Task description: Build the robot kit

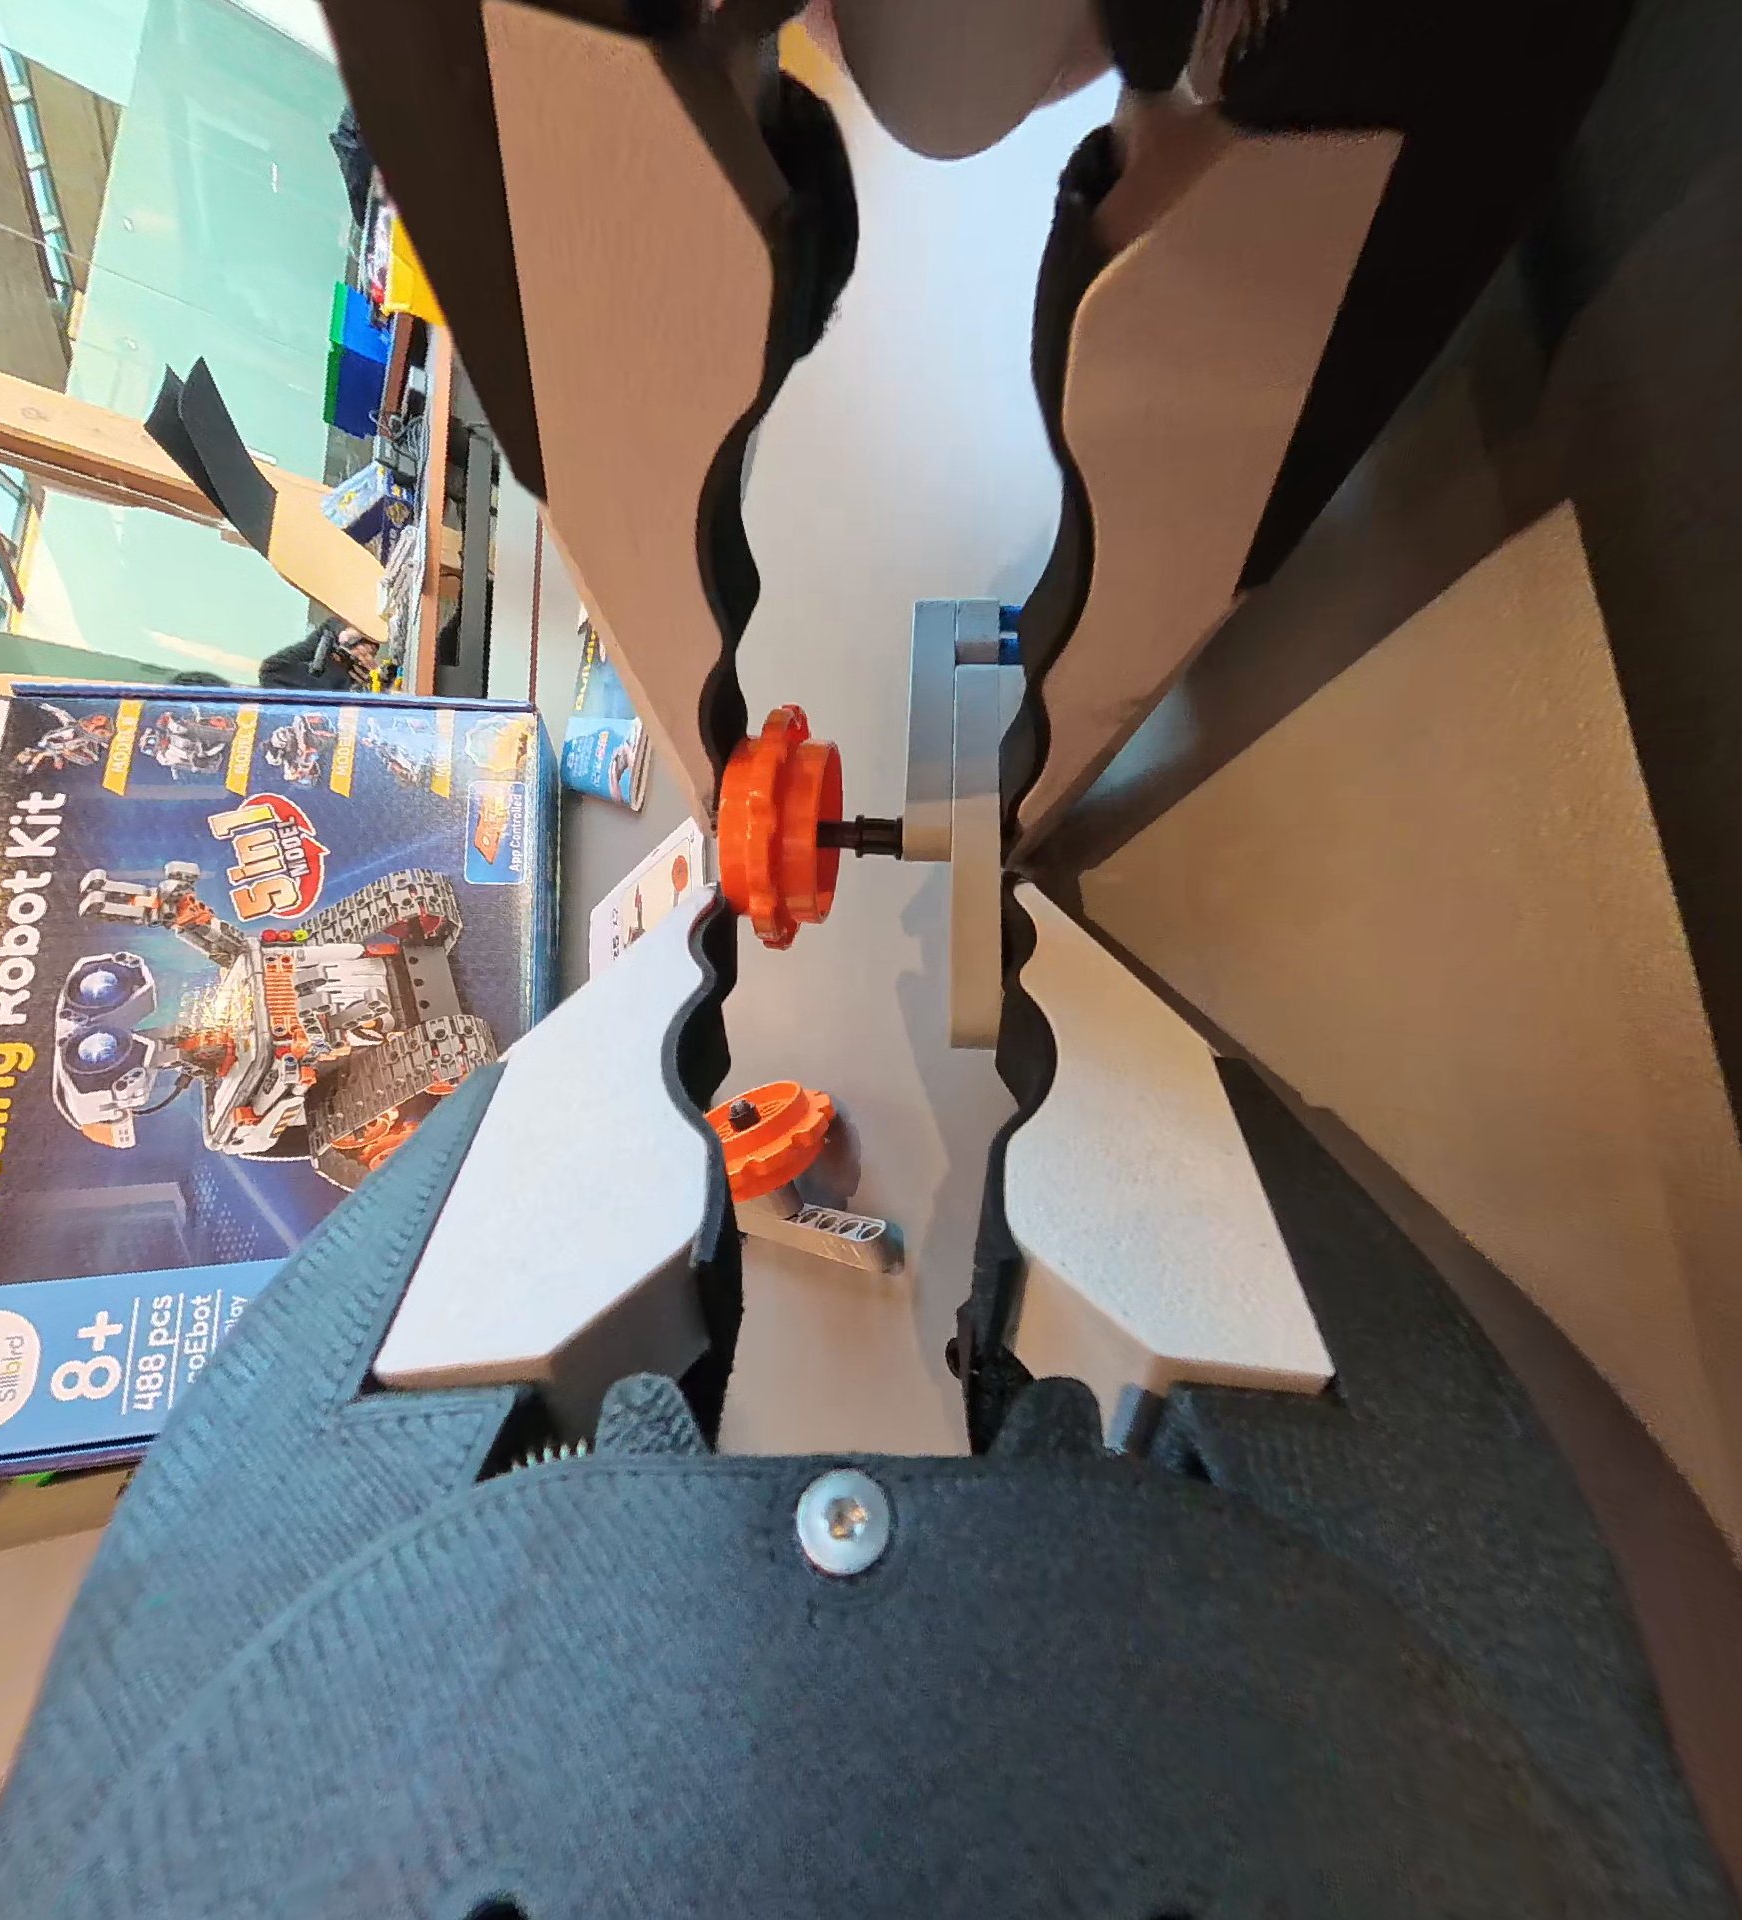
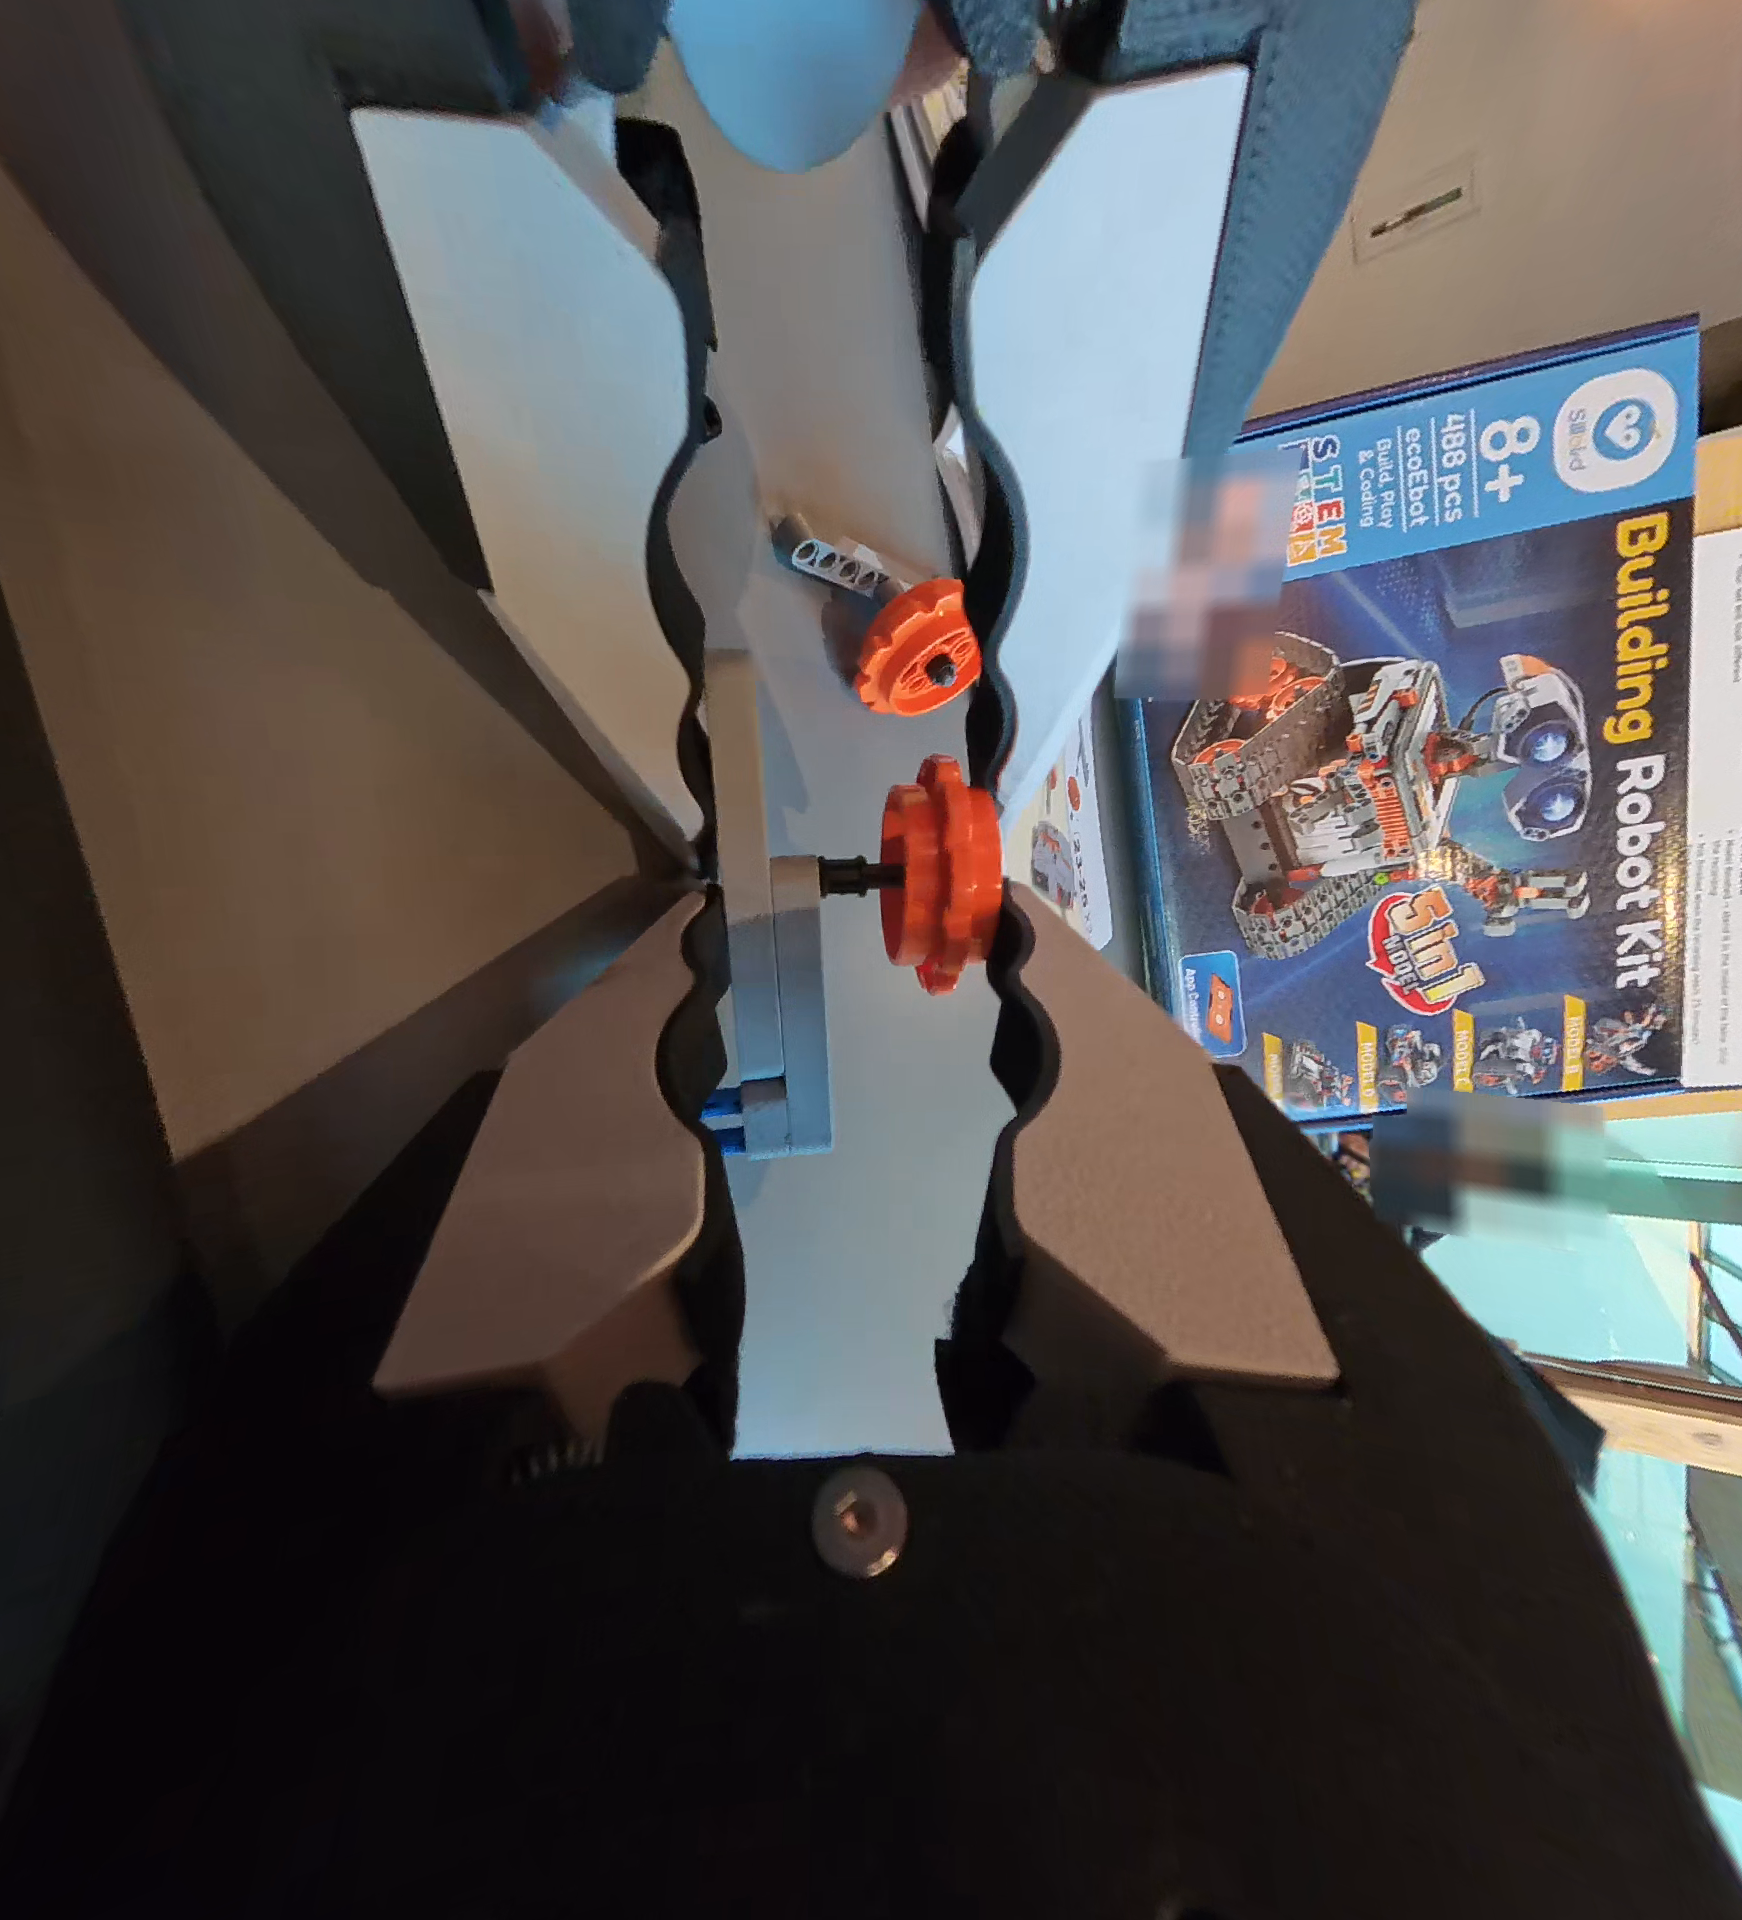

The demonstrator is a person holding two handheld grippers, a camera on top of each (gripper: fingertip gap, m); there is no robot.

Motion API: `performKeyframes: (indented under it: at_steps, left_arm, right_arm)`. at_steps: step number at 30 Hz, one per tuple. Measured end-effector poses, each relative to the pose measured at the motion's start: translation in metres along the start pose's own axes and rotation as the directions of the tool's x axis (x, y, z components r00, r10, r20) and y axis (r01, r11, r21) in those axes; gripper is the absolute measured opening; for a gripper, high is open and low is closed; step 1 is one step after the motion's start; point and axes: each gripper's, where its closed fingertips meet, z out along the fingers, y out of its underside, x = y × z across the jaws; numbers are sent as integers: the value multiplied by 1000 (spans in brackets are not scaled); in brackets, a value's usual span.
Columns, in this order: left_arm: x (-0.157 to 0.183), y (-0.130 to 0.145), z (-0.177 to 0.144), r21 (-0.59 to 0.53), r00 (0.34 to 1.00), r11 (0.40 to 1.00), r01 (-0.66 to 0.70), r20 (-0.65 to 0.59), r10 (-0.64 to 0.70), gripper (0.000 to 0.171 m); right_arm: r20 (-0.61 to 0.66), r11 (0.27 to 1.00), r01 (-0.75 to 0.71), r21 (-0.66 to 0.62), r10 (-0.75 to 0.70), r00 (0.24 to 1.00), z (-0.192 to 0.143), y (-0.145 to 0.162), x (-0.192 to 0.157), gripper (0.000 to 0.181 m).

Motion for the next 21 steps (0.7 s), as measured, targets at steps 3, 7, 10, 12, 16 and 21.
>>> performKeyframes:
  at_steps: [3,7,10,12,16,21]
  left_arm:
    - [-1,0,1,10,1000,1000,-24,17,23,50]
    - [-2,-1,1,18,997,998,-59,44,59,50]
    - [-2,-2,1,17,997,998,-64,50,63,51]
    - [-2,-2,1,13,996,997,-73,54,72,50]
    - [-4,-2,-1,-4,986,990,-140,86,140,48]
    - [-4,-3,-2,-46,961,970,-238,131,242,48]
  right_arm:
    - [-29,999,48,16,-47,998,-1,-4,1,49]
    - [-48,996,83,27,-81,996,-2,-5,2,49]
    - [-64,994,106,27,-104,992,-2,-6,3,49]
    - [-68,993,117,28,-115,991,-3,-6,2,49]
    - [-75,992,125,36,-122,990,-3,-8,2,50]
    - [-80,998,58,34,-56,995,-2,-6,7,67]
